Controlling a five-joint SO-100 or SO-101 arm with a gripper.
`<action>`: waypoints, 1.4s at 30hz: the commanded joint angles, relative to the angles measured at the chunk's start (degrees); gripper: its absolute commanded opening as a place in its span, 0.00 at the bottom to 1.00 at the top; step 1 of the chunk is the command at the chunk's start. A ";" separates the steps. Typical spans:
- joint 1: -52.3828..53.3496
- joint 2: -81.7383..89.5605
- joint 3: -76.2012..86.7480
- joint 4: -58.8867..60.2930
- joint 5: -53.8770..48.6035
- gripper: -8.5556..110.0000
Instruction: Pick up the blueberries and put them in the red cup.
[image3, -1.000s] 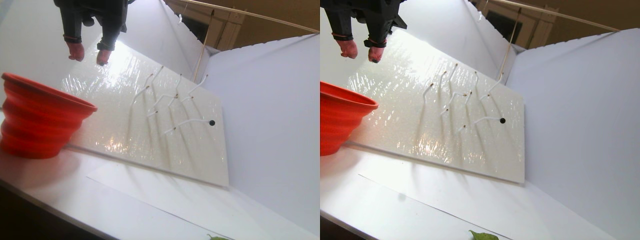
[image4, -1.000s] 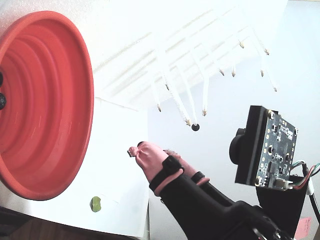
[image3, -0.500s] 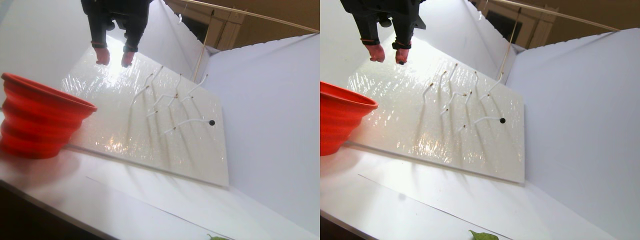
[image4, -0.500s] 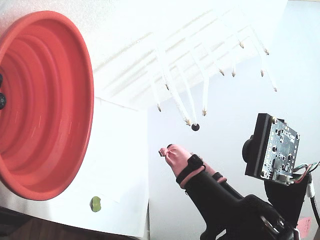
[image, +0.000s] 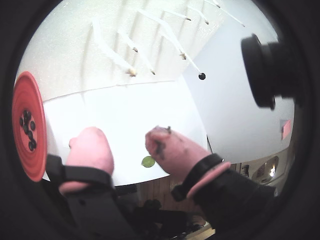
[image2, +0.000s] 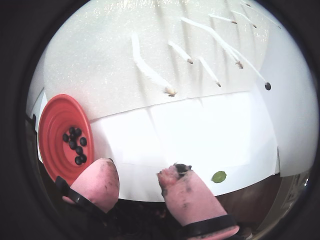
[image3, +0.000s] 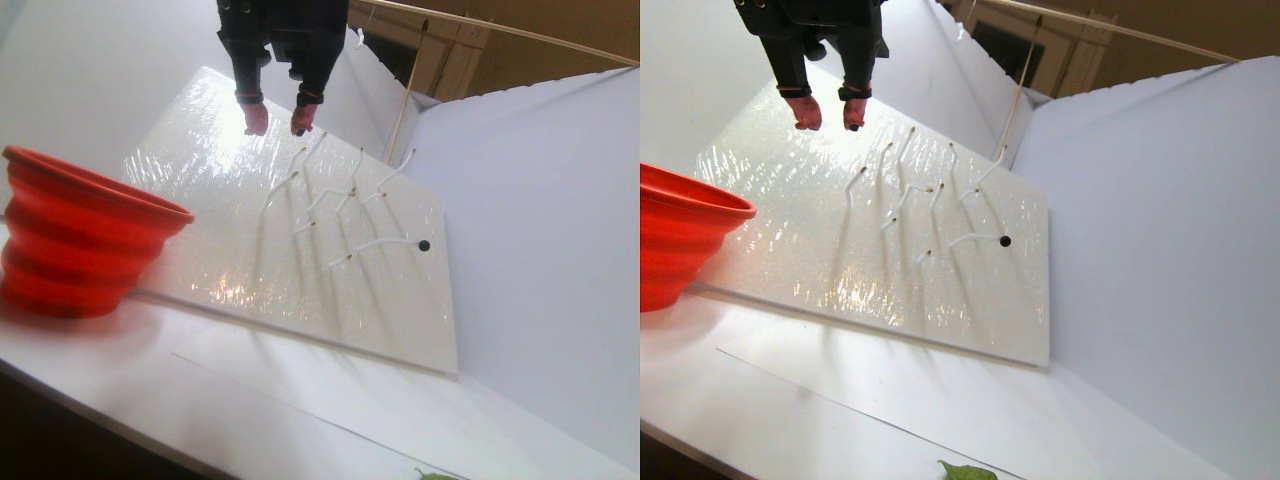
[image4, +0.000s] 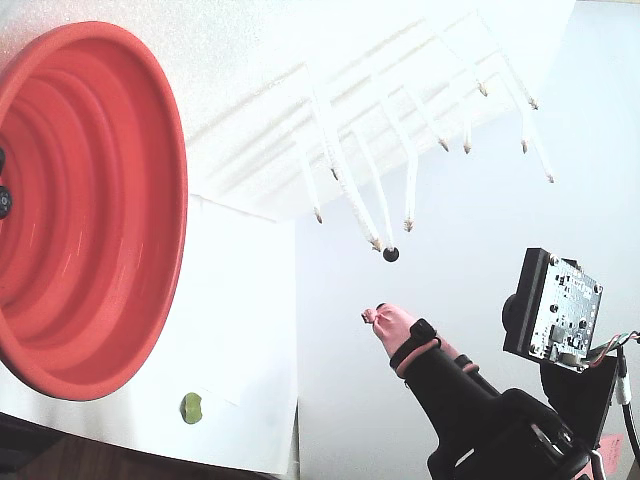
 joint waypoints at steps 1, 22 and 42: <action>3.78 3.52 -7.38 0.18 -0.97 0.20; 11.07 -6.33 -11.78 -8.88 -7.47 0.20; 16.61 -18.37 -17.14 -16.96 -11.87 0.20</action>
